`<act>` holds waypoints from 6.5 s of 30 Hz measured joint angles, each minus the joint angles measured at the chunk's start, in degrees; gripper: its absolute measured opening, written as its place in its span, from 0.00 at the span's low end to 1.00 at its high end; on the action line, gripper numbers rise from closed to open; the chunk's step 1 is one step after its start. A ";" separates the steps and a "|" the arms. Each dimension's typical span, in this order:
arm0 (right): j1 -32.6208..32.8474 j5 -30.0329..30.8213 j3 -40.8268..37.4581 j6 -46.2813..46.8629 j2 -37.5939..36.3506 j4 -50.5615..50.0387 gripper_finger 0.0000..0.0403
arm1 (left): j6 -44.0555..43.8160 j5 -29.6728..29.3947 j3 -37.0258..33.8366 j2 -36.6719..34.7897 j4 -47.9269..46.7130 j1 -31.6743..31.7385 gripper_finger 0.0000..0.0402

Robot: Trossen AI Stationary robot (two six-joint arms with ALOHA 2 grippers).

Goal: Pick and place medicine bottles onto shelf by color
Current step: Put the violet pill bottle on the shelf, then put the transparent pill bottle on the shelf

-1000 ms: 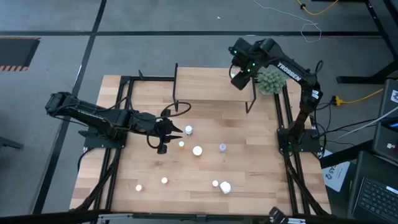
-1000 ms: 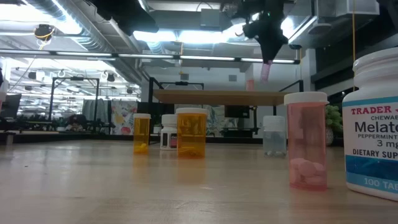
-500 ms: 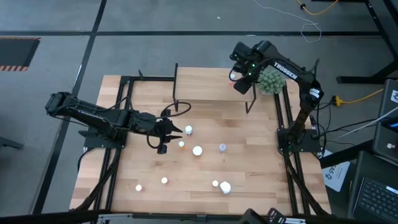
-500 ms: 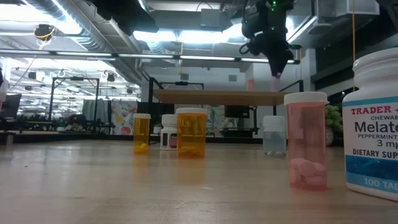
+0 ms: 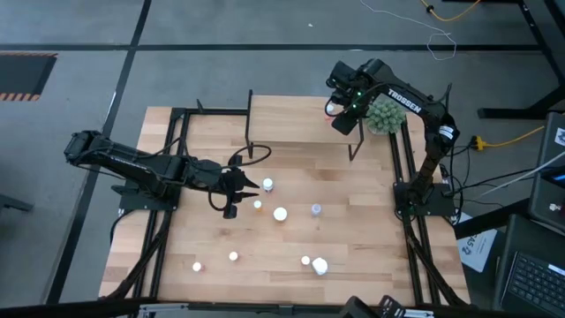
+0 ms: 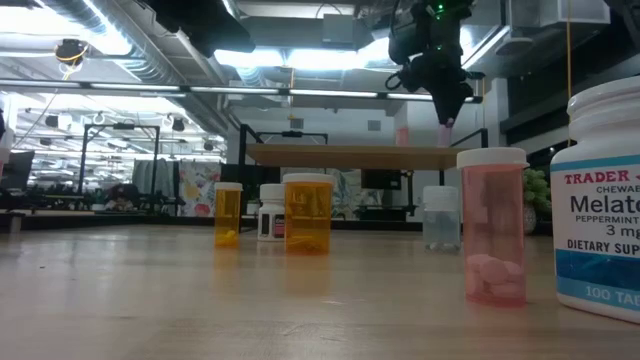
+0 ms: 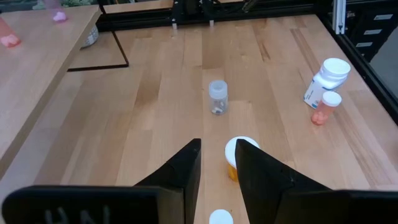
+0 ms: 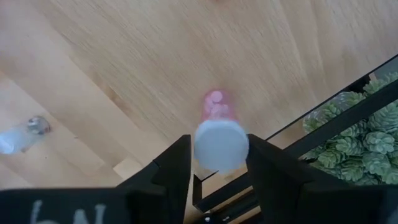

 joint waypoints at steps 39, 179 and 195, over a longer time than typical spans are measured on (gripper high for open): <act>6.96 -15.25 15.58 3.21 -10.32 -0.27 0.48 | -0.06 0.02 -0.01 0.01 0.30 -0.01 0.24; -2.63 9.57 -4.74 -5.75 -8.37 39.90 0.37 | -15.02 -2.95 -0.02 4.89 -10.23 -0.11 0.24; -7.61 -0.84 -4.81 -1.18 0.20 38.48 0.37 | -15.02 -3.02 -0.02 4.89 -10.24 -0.11 0.24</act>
